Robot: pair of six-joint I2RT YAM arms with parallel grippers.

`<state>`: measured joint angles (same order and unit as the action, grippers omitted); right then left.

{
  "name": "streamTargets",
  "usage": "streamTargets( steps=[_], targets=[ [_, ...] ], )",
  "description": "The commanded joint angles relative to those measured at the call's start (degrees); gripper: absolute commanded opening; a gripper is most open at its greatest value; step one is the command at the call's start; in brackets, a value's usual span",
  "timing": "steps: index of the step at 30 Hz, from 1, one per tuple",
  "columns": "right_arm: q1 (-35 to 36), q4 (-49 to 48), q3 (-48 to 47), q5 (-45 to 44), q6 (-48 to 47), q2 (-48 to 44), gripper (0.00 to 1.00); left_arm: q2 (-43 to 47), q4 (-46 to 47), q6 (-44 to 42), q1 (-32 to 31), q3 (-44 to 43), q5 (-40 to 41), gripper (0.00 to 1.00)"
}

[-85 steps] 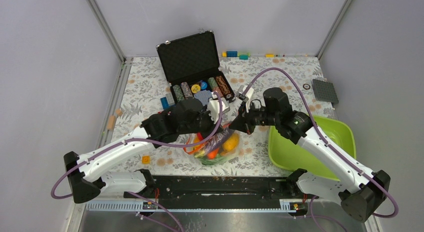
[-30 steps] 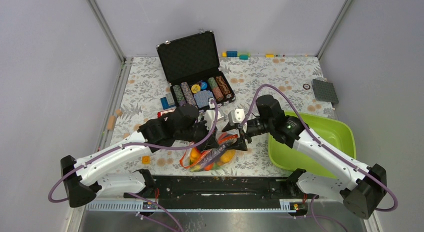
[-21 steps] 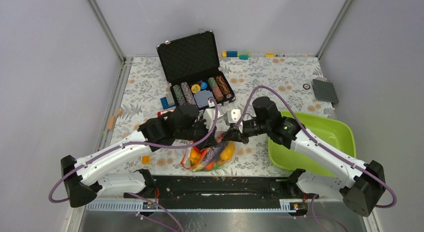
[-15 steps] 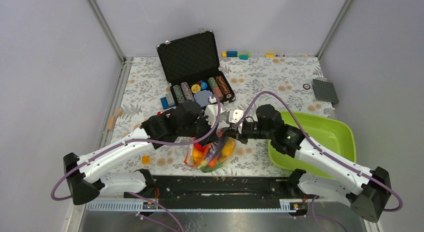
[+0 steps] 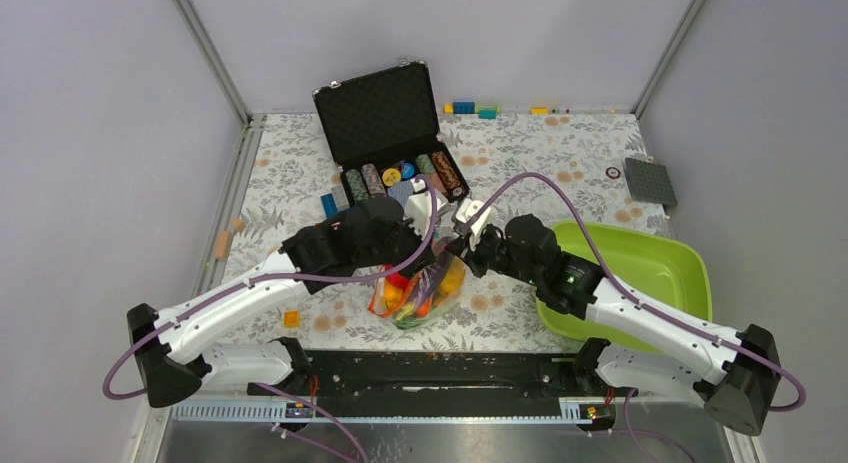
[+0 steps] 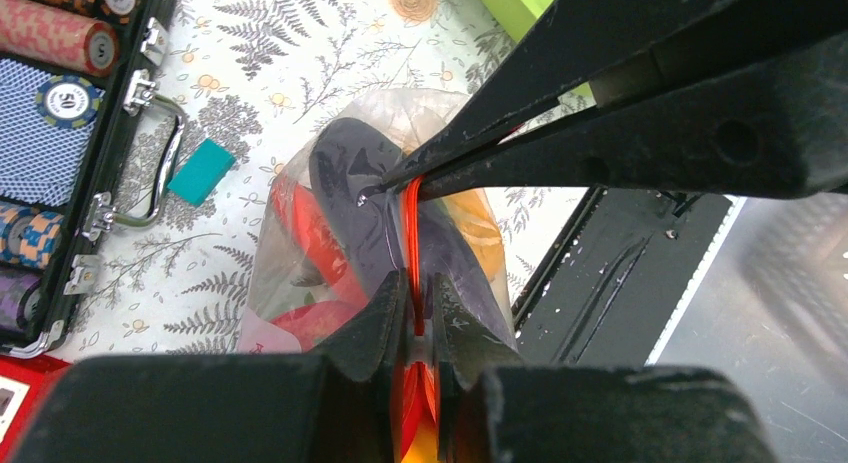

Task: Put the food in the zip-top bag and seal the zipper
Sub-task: Adjust the zipper food storage bag at the center of the board.

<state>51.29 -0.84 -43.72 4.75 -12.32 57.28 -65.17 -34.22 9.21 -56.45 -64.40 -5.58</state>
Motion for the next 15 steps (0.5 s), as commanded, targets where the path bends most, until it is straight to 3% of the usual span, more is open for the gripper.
streamTargets(
  steps=[1,9,15],
  targets=[
    [-7.47,7.27,0.53,-39.59,-1.73,1.43,0.0,3.05,-29.33,2.51,-1.03,-1.39,-3.99,0.0],
    [-14.02,7.5,1.68,-34.09,0.44,0.31,0.0,1.26,-33.65,2.12,-1.03,-0.54,-6.04,0.0],
    [-14.08,4.63,2.28,-16.93,-0.41,-0.71,0.0,1.57,-22.1,1.8,-0.95,-0.6,-10.63,0.0]
  ],
)
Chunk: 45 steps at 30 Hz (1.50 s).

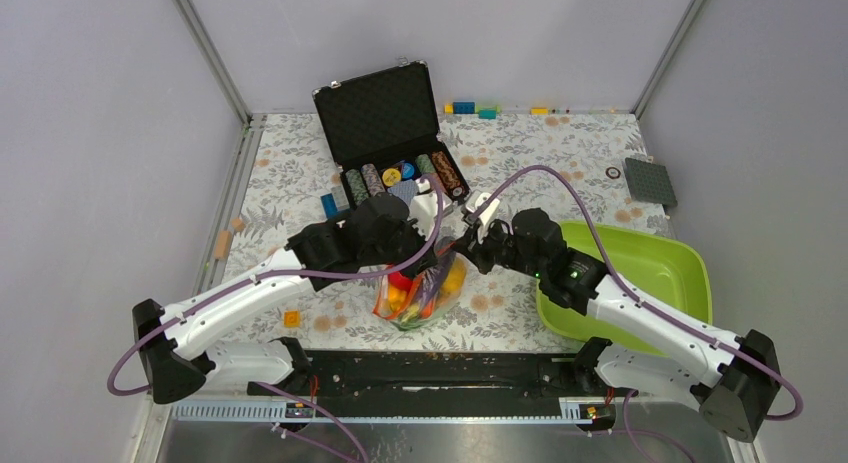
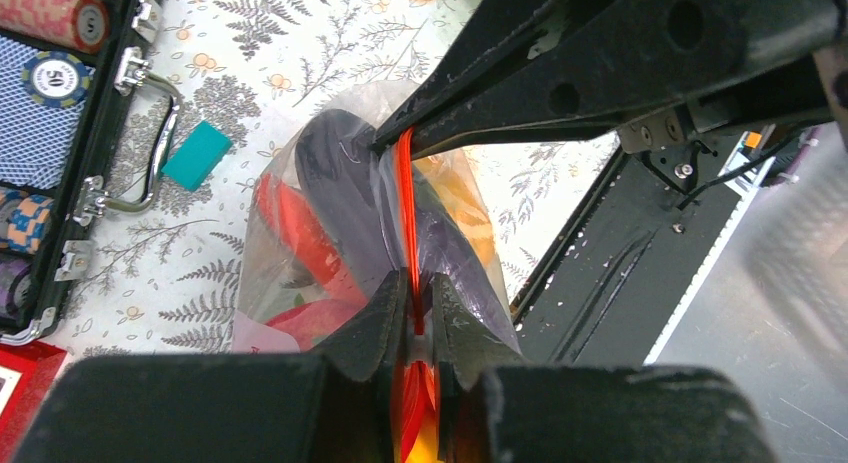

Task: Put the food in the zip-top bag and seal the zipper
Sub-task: Adjust the zipper food storage bag at the center of the board.

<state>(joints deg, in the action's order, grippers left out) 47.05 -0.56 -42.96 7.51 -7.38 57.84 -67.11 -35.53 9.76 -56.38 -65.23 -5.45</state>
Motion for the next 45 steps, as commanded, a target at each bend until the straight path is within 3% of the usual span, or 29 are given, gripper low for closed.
streamTargets(
  steps=[1,8,9,10,12,15,16,22,28,36,40,45],
  targets=[
    [-9.81,4.16,1.48,-17.75,-5.05,-1.76,0.0,3.18,-19.22,0.97,-1.03,-0.12,-11.81,0.0],
    [-9.81,3.16,0.68,-10.78,-5.35,-4.11,0.03,-0.72,-13.94,4.74,-0.94,-9.2,-8.4,0.0],
    [-9.83,2.65,0.5,-8.65,-4.75,-4.37,0.13,-1.0,-11.71,5.63,-0.93,-9.36,-8.53,0.0],
    [-9.79,2.03,0.43,-6.23,-3.84,-4.92,0.37,-1.45,-9.82,6.32,-0.92,-9.51,-8.84,0.0],
    [-9.8,1.18,0.54,-2.75,-1.58,-6.67,0.65,-3.07,-6.78,9.04,-0.72,-9.77,-7.17,0.0],
    [-9.79,-0.72,1.74,-2.94,2.24,-10.7,0.94,-5.97,-6.98,14.8,0.41,-10.13,0.55,0.0],
    [-9.84,-0.71,2.21,-3.16,3.3,-12.5,0.99,-6.65,-6.63,16.5,0.89,-9.75,1.13,0.0],
    [-9.8,2.2,3.8,2.26,6.87,-17.66,1.0,-5.21,3.65,22.8,1.7,-5.37,1.41,0.0],
    [-9.83,1.85,3.06,4.12,11.12,-19.3,1.0,-4.51,8.4,31.37,1.71,-4.58,15.66,0.0],
    [-9.79,1.74,3.12,6.72,15.5,-16.8,1.0,-5.74,13.83,37.23,0.39,-3.56,20.55,0.0],
    [-9.53,1.48,2.52,9.69,18.54,-14.74,1.0,-7.52,16.01,39.03,-1.74,-4.38,27.68,0.0],
    [-5.34,5.65,-0.37,3.02,20.31,-11.5,1.0,-10.57,15.59,46.31,-3.91,-5.53,39.62,0.0]
  ],
)
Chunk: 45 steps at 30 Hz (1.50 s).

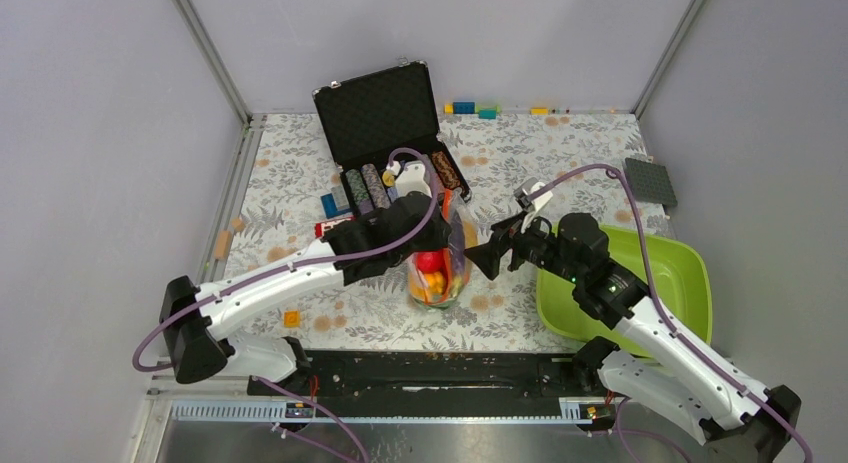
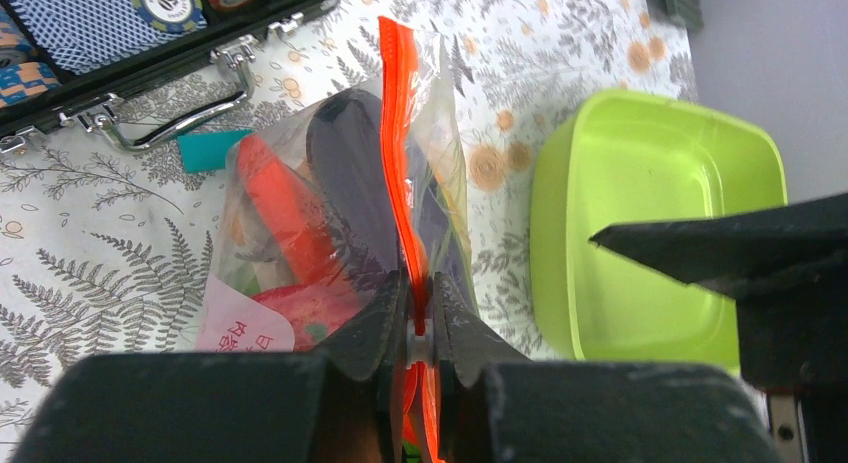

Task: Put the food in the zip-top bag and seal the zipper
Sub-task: Adjust the zipper food storage bag at the center of the board.

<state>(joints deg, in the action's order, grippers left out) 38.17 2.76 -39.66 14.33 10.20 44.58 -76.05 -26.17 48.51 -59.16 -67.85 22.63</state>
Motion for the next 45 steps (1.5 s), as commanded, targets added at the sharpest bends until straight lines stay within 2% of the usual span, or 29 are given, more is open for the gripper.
streamTargets(
  steps=[1,8,12,18,21,23,28,32,35,38,41,43,45],
  targets=[
    [5.42,3.21,-4.4,-6.61,2.39,2.44,1.0,-2.31,6.11,8.41,-1.34,-3.48,12.43,0.0],
    [9.86,6.12,-6.46,-17.59,2.93,6.31,0.99,-4.81,3.38,10.97,-2.9,-7.4,17.96,0.0],
    [11.57,5.63,-6.99,-22.4,2.56,7.9,0.98,-5.33,2.73,12.13,-2.96,-8.06,17.11,0.0],
    [11.87,9.18,-6.58,-34.71,2.23,11.2,0.81,-5.12,2.62,12.79,-3.16,-7.25,16.76,0.0],
    [11.93,7.58,-5.19,-37.76,1.35,10.4,0.59,-5.38,2.96,13.01,-3.16,-6.81,16.34,0.0],
    [11.92,4.81,-3.88,-36.99,0.88,9.44,0.5,-5.48,3.33,13.09,-3.19,-6.68,15.81,0.0],
    [11.92,-4.15,-1.58,-29.46,-0.88,9.43,0.49,-6.31,4.95,12.82,-3.12,-6.5,14.11,0.0],
    [11.92,-8.25,-1.92,-31.95,-2.19,12.34,0.49,-6.56,6.11,12.93,-3.13,-6.0,12.09,0.0],
    [11.92,-8.37,-2.83,-35.0,-2.75,14.78,0.34,-6.85,6.14,13.07,-3.08,-5.91,11.21,0.0],
    [11.88,-4.94,-3.58,-36.14,-1.53,17.12,0.15,-7.19,6.15,13.0,-3.09,-5.69,10.94,0.0],
    [11.92,3.03,-5.22,-36.6,1.22,19.94,0.09,-7.54,6.3,13.01,-3.07,-5.53,10.74,0.0],
    [11.92,8.3,-5.95,-36.31,3.41,22.01,0.01,-7.65,6.46,12.89,-3.11,-5.37,10.71,0.0],
    [11.92,11.36,-5.36,-36.03,5.58,23.82,0.0,-7.58,6.61,12.95,-3.07,-4.91,10.98,0.0]
  ],
)
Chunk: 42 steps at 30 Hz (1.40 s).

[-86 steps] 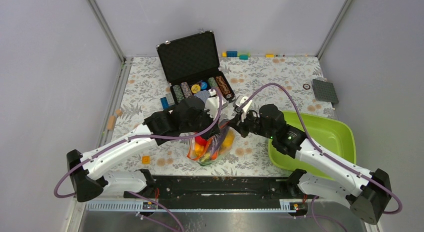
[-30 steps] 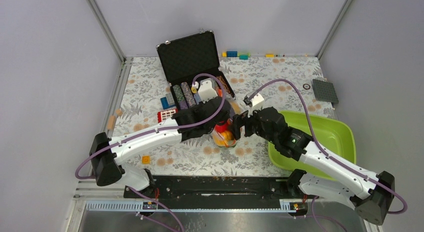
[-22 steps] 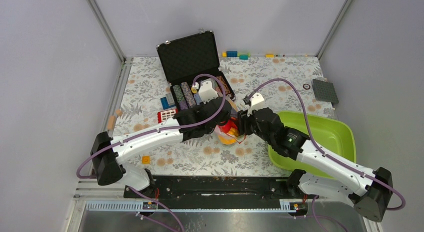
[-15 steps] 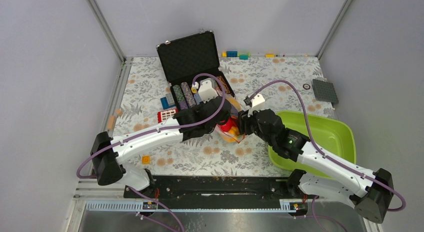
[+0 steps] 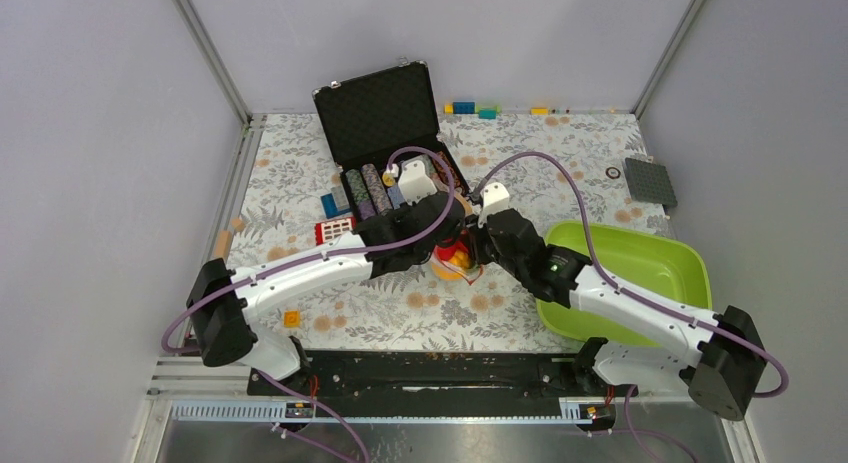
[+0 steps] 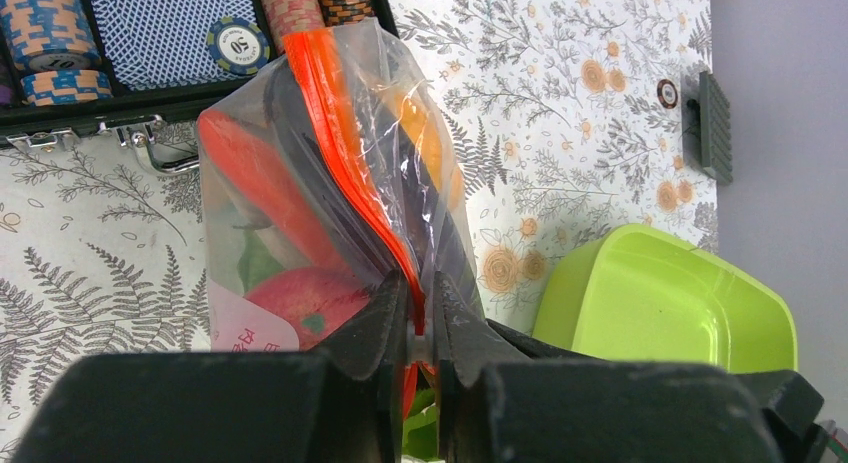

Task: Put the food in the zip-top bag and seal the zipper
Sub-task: Adjust the zipper food storage bag at the center of the board.

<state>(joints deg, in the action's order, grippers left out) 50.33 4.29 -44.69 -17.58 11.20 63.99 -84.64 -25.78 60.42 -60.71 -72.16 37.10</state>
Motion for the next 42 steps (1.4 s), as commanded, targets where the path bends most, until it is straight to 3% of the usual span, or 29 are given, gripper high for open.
streamTargets(
  steps=[1,13,19,21,24,26,31,37,42],
  targets=[
    [-0.24,10.53,0.41,-4.03,5.62,5.25,0.0,1.11,6.38,1.11,-1.56,-0.36,-3.45,0.0],
    [-0.32,15.51,-1.49,-5.6,11.74,18.31,0.0,2.55,9.0,1.75,-1.48,3.19,-3.84,0.0],
    [-0.32,13.88,-2.06,-3.22,9.66,14.37,0.01,5.04,10.37,1.67,-1.45,5.5,-3.65,0.0],
    [-0.32,12.59,-1.88,-1.26,7.35,9.92,0.12,5.75,11.26,0.83,-1.43,5.94,-3.69,0.0],
    [-0.32,7.27,0.46,4.56,3.37,1.72,0.44,7.16,11.96,-0.25,-1.46,6.47,-3.37,0.0],
    [-0.32,3.37,2.31,9.2,1.84,-3.09,0.55,7.95,12.33,-0.3,-1.43,6.8,-2.94,0.0],
    [-0.33,-2.08,3.92,17.17,-0.67,-9.09,0.75,8.97,13.49,0.34,-1.47,7.11,-3.63,0.0],
    [-0.32,-3.68,3.17,17.17,0.23,-8.45,0.97,7.62,12.84,2.14,-1.52,6.2,-6.53,0.0],
    [-0.32,-7.1,3.75,11.65,3.58,-7.92,1.0,6.51,12.6,3.92,-1.58,5.94,-8.35,0.0]
  ],
)
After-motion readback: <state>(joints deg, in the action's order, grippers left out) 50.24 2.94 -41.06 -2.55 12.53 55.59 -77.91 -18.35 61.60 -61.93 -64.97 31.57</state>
